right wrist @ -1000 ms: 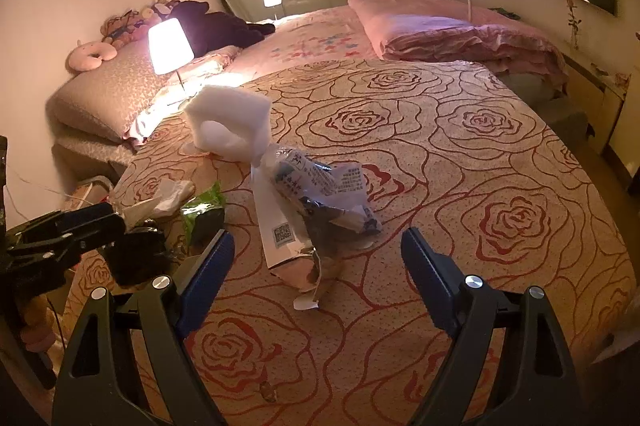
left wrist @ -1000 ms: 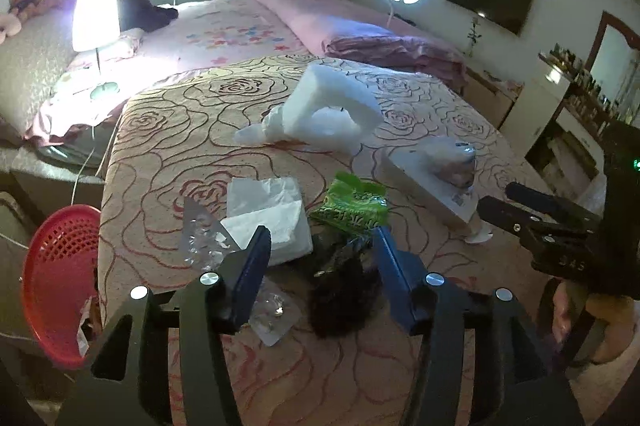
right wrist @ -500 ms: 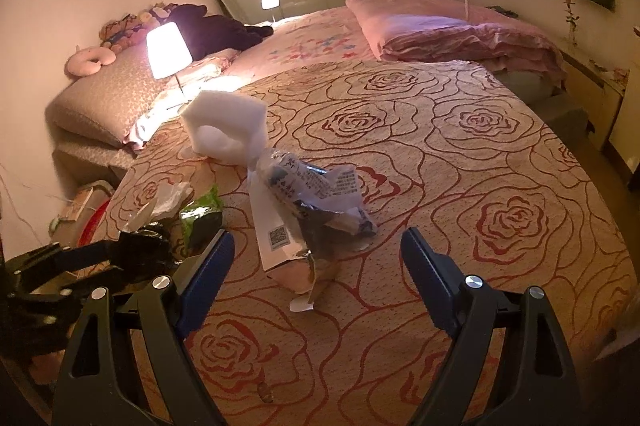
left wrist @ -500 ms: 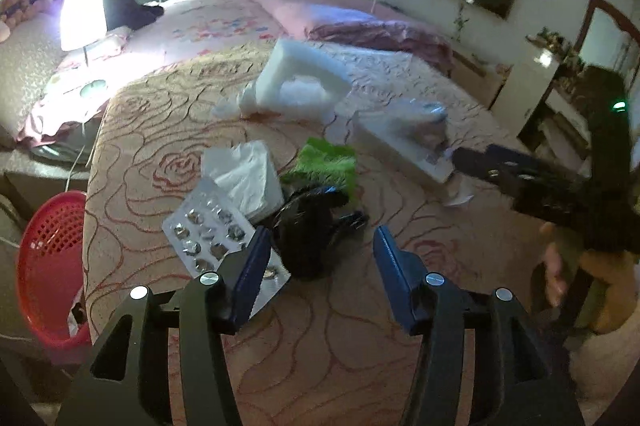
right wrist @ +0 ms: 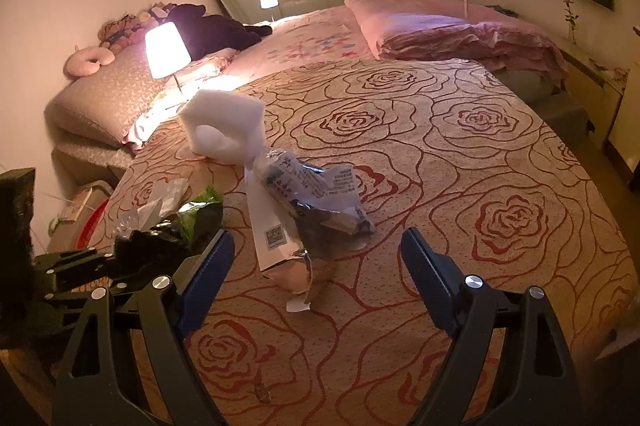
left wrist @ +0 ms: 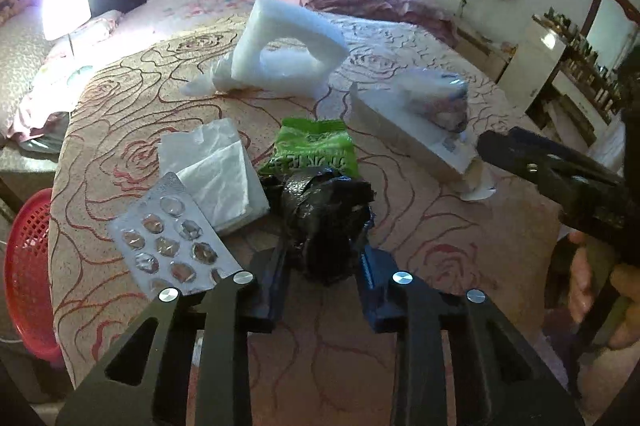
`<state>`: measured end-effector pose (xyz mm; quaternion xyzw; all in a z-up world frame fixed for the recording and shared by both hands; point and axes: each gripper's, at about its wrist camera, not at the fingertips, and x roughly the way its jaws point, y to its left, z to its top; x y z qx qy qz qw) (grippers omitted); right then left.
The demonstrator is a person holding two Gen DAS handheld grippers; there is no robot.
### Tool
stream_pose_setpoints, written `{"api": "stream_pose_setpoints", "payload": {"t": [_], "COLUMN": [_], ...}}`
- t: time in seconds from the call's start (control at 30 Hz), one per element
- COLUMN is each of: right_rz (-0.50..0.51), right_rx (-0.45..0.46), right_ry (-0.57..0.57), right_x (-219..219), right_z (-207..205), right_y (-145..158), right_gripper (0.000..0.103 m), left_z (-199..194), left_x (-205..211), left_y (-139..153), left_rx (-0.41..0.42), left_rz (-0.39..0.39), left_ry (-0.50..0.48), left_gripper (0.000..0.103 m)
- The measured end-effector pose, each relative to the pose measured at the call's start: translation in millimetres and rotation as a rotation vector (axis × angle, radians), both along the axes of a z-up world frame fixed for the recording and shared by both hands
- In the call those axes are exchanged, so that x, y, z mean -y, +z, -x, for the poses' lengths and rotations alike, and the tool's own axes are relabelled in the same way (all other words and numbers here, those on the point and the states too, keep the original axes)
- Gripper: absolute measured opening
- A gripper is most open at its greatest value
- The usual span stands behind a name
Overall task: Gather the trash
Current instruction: 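Lift the black bag off the bed with the left tool, then grasp the clear plastic wrapper with the right tool while the left tool holds the black bag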
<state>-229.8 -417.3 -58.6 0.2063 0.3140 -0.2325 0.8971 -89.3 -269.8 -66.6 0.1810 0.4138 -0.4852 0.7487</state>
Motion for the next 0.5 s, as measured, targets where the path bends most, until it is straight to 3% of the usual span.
{"api": "stream_pose_setpoints", "payload": {"t": [0.3, 0.5], "right_rz": [0.022, 0.007], "right_rx": [0.015, 0.020], "right_ry": [0.011, 0.025], "right_x": [-3.1, -3.2], "right_z": [1.1, -3.9], "right_y": [5.9, 9.1], "right_gripper": [0.082, 0.082], "left_z": [3.0, -2.2], "left_x": [-40.0, -59.5], "left_y": [46.8, 62.1], "left_rx": [-0.006, 0.064], "left_rz": [0.174, 0.196], "left_ry": [0.027, 0.100], "left_gripper": [0.027, 0.027]}}
